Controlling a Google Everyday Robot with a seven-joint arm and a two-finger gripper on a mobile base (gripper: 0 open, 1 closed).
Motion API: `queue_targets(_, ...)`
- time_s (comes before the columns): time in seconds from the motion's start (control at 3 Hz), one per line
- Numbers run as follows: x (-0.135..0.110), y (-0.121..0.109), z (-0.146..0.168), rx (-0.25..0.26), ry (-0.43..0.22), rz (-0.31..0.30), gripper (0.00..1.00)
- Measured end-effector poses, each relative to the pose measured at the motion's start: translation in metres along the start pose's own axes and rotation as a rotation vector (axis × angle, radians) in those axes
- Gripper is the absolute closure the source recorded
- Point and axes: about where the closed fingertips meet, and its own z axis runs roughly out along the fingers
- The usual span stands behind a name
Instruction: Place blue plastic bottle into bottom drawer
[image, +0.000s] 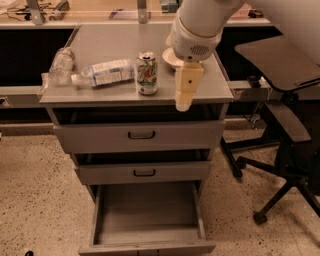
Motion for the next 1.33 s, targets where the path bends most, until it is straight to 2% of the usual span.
queue_targets(0.33,-0.037,-0.044,0.016,0.026,-0.062,-0.047,0.0)
queue_targets(0.67,-0.074,-0.075,0.032,0.027,-0.123,-0.092,0.0)
queue_targets(1.0,-0.107,-0.092,0.055,-0.008,-0.173,-0.112,0.0)
queue_targets(1.33,-0.126,-0.099,0.09,-0.06,-0.217,-0.12,0.0)
